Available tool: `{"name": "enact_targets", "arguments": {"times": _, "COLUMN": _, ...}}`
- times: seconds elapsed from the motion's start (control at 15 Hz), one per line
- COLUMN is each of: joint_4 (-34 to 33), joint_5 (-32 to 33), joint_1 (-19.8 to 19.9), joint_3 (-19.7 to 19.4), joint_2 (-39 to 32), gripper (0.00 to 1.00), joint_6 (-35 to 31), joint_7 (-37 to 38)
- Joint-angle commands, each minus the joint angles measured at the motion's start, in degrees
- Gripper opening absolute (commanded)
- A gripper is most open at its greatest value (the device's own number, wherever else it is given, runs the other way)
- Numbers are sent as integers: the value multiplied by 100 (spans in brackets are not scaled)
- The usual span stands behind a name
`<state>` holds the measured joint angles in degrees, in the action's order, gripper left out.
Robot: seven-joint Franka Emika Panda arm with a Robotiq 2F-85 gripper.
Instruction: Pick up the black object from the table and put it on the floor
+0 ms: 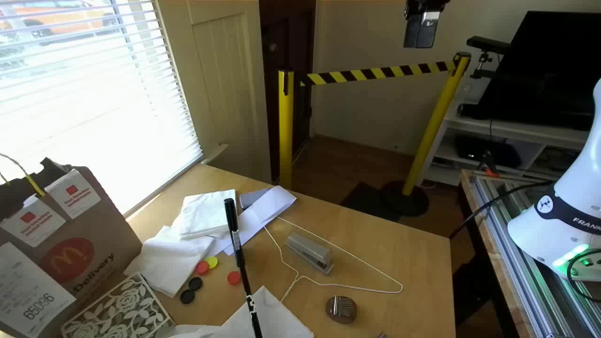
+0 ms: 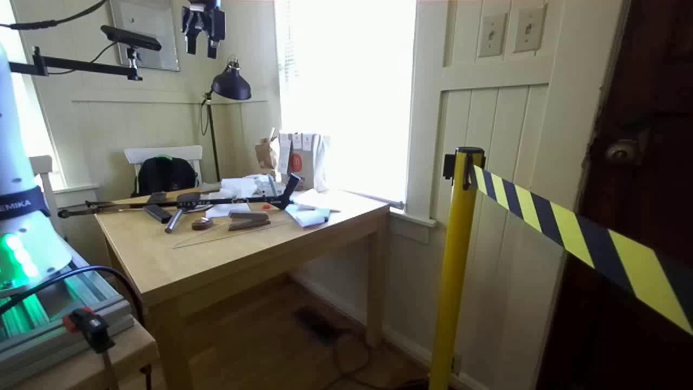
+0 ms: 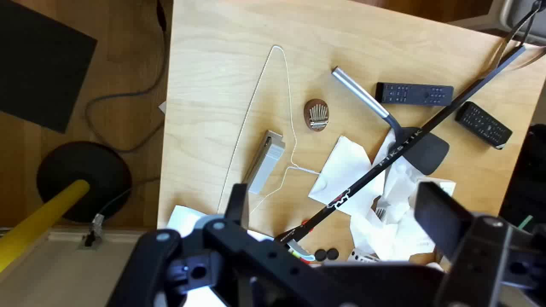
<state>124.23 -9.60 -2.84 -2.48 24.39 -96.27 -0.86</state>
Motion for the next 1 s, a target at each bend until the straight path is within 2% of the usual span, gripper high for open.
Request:
{"name": "enact_targets", "arguments": {"times": 0.0, "joint_4": -12, "joint_5": -27, "joint_1": 88, "joint_3": 70, "joint_2": -6, "gripper": 100, "joint_6": 15, "joint_7": -28}}
{"name": "enact_targets", "arguments": {"times": 0.47, "joint_4": -12, "joint_5": -27, "joint_1": 88, "joint_3": 70, "joint_2": -6, "gripper": 100, "joint_6": 15, "joint_7": -28}}
{"name": "enact_targets", "arguments": {"times": 0.93, "joint_4": -664, "joint_5": -356, "joint_1": 468, "joint_3": -218, "joint_2": -1566, "gripper": 100, "joint_6": -1012, "joint_7": 533}}
